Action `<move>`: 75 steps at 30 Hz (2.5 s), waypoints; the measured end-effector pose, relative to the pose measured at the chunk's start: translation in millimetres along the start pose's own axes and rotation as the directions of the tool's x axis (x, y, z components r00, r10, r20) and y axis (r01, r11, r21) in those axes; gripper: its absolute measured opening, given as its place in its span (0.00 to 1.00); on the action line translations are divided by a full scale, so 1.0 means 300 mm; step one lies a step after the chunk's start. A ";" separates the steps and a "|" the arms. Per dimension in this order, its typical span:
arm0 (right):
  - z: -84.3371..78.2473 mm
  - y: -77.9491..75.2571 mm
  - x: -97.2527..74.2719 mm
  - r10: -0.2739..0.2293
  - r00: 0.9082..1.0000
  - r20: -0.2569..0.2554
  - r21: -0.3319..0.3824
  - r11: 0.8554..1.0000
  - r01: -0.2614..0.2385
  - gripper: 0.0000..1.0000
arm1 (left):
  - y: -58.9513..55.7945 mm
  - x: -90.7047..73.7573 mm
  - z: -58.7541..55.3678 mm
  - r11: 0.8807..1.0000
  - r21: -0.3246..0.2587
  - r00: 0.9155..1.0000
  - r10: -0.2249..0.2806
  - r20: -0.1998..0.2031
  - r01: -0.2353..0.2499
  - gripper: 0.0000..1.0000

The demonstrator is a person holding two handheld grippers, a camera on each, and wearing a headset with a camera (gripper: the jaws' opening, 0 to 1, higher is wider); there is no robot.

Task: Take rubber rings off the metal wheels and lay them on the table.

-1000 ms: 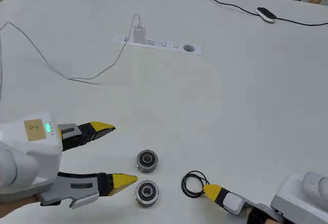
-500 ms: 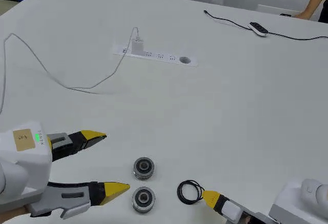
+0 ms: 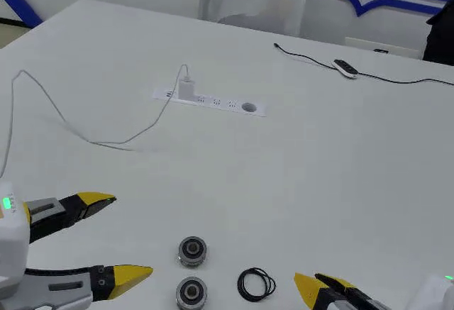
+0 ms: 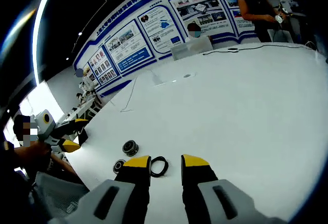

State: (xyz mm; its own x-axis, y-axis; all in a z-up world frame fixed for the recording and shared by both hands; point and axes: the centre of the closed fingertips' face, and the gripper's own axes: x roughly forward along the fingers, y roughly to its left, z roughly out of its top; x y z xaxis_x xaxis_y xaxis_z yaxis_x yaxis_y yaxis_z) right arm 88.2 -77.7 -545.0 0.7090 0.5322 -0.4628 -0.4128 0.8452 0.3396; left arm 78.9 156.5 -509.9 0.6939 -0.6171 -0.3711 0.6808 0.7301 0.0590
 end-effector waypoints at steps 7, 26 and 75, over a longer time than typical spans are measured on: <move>-0.023 -0.016 -0.041 -0.021 1.000 -0.023 -0.122 0.992 0.018 0.28 | 0.010 -0.060 -0.023 0.997 -0.055 0.998 0.055 0.006 -0.055 0.76; -0.038 -0.044 -0.111 -0.049 0.999 0.014 -0.236 0.970 0.051 0.47 | 0.029 -0.122 -0.058 0.977 -0.118 0.984 0.180 -0.001 -0.179 0.97; -0.021 -0.093 -0.107 -0.105 0.993 0.053 -0.200 0.973 0.114 0.68 | 0.053 -0.152 -0.102 0.967 -0.107 0.972 0.231 -0.037 -0.233 1.00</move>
State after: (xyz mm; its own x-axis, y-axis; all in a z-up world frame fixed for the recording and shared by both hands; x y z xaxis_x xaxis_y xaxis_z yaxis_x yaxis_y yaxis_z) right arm 73.2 -118.1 -544.8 0.7778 0.4369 -0.4518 -0.4355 0.8930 0.1138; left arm 50.8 205.2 -520.4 0.8230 -0.4206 -0.3817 0.4710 0.8810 0.0449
